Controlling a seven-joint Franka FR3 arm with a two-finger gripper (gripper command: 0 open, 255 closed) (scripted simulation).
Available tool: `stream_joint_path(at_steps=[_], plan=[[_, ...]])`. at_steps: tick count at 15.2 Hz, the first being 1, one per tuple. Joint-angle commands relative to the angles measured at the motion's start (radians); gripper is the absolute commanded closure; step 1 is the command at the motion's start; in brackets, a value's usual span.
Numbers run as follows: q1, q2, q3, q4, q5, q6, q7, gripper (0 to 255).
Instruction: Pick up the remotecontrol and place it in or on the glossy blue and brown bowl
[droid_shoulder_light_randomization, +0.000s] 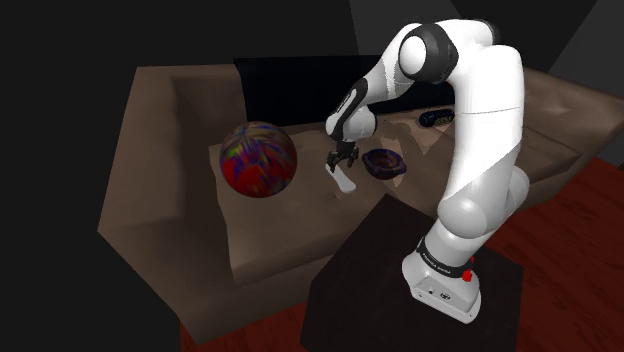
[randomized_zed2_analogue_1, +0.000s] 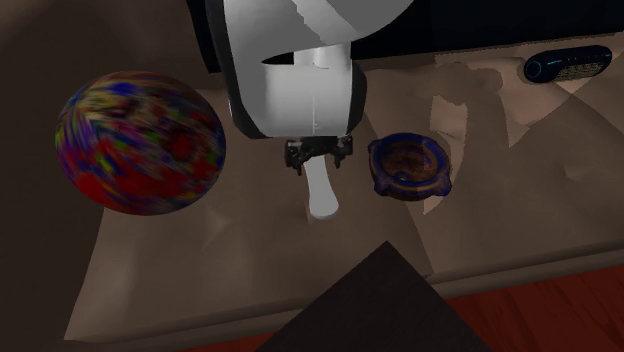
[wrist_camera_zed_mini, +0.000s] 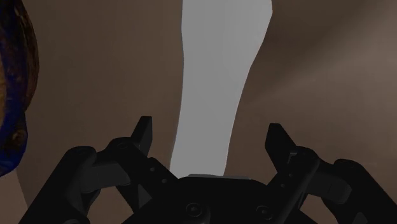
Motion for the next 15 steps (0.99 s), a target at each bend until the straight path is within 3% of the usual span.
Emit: stream_joint_path(at_steps=[1,5,13,14,15], plan=[[-0.008,0.028,0.009,0.008,0.012,0.021,-0.008,0],[-0.023,0.087,0.028,0.022,0.031,0.065,-0.022,0],[-0.023,0.087,0.028,0.023,0.03,0.065,-0.021,0],[-0.023,0.087,0.028,0.023,0.03,0.065,-0.021,255],[-0.023,0.087,0.028,0.023,0.03,0.065,-0.021,255]])
